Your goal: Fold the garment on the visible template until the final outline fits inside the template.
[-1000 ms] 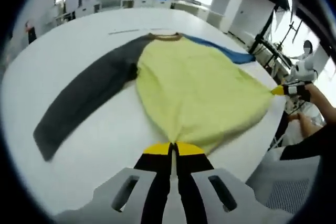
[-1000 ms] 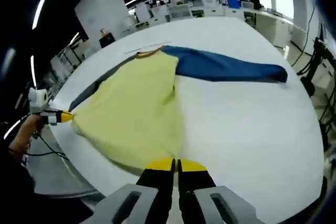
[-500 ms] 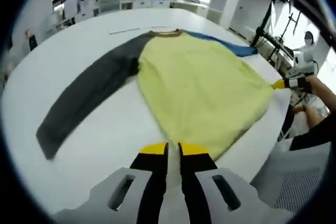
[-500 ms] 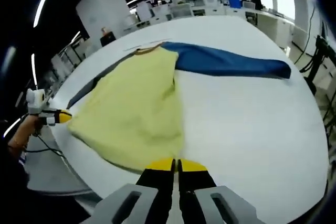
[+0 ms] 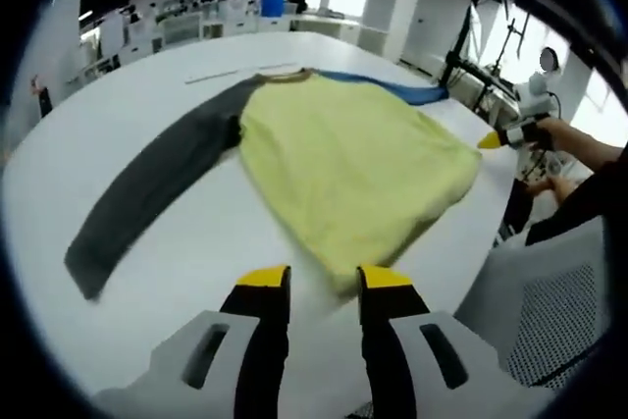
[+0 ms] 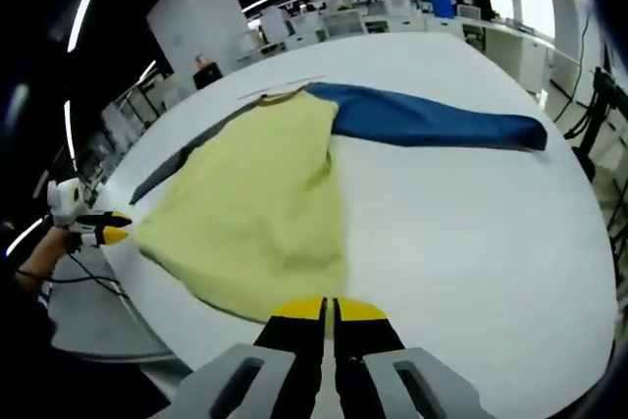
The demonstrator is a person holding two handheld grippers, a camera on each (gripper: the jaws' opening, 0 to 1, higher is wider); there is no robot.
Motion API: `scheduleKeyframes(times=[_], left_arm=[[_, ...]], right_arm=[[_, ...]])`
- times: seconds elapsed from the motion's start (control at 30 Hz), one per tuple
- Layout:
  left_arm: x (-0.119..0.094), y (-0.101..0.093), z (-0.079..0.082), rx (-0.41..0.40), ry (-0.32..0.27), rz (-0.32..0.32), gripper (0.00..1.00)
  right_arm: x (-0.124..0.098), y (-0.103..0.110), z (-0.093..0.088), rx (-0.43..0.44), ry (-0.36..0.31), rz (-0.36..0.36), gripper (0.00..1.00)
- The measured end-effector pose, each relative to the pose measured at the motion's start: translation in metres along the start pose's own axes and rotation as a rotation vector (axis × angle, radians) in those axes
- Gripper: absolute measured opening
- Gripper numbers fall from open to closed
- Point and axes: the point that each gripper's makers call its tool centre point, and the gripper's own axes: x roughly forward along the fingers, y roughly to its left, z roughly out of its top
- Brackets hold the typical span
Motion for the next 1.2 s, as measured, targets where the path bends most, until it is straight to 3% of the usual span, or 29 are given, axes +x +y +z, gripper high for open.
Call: scheduleKeyframes(times=[0.07, 0.37, 0.5, 0.6, 0.7, 0.83, 1.17, 1.2], left_arm=[[0.003, -0.003, -0.005, -0.001, 0.002, -0.030, 0.23], [0.015, -0.007, -0.021, 0.033, 0.045, -0.046, 0.20], [0.020, -0.008, -0.017, 0.002, 0.018, -0.061, 0.15], [0.024, -0.008, -0.017, -0.007, 0.008, -0.063, 0.10], [0.025, -0.009, -0.017, -0.034, 0.001, -0.068, 0.05], [0.024, -0.008, -0.017, -0.067, -0.009, -0.065, 0.02], [0.011, -0.012, -0.013, -0.107, 0.001, -0.071, 0.01], [0.008, -0.013, -0.012, -0.139, 0.004, -0.072, 0.01]], right_arm=[[-0.001, 0.000, 0.000, 0.004, -0.001, 0.000, 0.00], [0.000, 0.001, -0.001, 0.002, -0.001, 0.007, 0.00], [0.002, 0.000, -0.002, -0.066, 0.020, -0.016, 0.00], [0.005, 0.000, -0.007, -0.106, 0.056, -0.023, 0.07], [0.009, 0.002, -0.013, -0.086, 0.083, -0.013, 0.11], [0.010, 0.003, -0.017, -0.088, 0.093, -0.012, 0.02], [0.000, 0.007, -0.006, -0.052, 0.056, 0.014, 0.00], [-0.005, 0.009, -0.003, -0.038, 0.049, 0.023, 0.00]])
